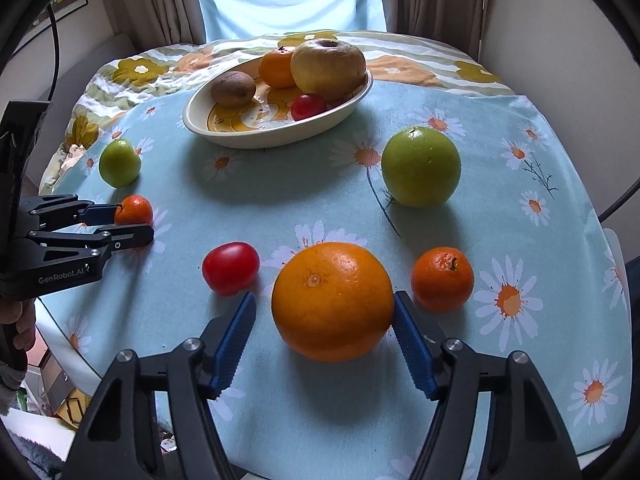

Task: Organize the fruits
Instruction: 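Close the left tool on the mandarin while the right tool grasps the large orange, then carry the mandarin with the left tool while the right tool carries the orange to the bowl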

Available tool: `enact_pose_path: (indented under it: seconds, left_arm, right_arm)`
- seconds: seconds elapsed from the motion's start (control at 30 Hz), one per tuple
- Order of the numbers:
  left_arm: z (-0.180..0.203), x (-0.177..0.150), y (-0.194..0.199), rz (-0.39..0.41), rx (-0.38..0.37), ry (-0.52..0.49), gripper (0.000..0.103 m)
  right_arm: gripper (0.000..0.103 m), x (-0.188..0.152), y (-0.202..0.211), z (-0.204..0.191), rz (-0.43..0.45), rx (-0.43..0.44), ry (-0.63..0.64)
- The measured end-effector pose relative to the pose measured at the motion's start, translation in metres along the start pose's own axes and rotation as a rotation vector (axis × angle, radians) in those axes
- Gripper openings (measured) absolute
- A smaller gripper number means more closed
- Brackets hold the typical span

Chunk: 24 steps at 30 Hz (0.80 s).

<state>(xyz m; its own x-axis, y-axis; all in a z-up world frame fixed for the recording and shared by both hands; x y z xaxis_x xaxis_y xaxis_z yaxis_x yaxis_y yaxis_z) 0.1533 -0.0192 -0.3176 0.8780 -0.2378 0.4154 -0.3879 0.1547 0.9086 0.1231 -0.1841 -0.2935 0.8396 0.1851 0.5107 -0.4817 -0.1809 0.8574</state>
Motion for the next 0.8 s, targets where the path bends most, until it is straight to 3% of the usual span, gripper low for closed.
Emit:
enact_pose_path:
  seconds: [0.1,0.17,0.5,0.8]
  left_arm:
    - [0.000,-0.003,0.002,0.003,0.002,0.006,0.044]
    - [0.000,-0.004,0.003,0.006,0.003,0.013,0.044]
    - [0.004,-0.008,0.025,0.040,0.011,0.043,0.044]
    - [0.012,0.005,0.068,0.105,0.022,0.080,0.044]
  right_arm:
    - [0.063,0.001,-0.002,0.000,0.002,-0.003,0.006]
    - [0.055,0.000,-0.002,0.002,-0.001,-0.031,0.015]
    - [0.054,0.001,0.009,0.003,0.013,0.008,0.030]
    - [0.054,0.014,0.036,-0.002,0.053,0.031,0.065]
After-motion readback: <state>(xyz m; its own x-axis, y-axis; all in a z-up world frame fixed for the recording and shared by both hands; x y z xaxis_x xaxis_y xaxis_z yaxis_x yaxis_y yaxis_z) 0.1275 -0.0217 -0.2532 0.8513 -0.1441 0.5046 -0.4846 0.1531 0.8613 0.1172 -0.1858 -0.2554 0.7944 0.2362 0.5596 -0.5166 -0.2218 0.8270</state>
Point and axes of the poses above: each gripper's, at about its wrist camera, not at the fingertips, and y roughly against the way its jaws point, z to its right, x to its top, the point moved 10 cm from there along -y, roughly the way its jaws point, and after that the axes turned 2 degrees about y, right-handed, at the moved point
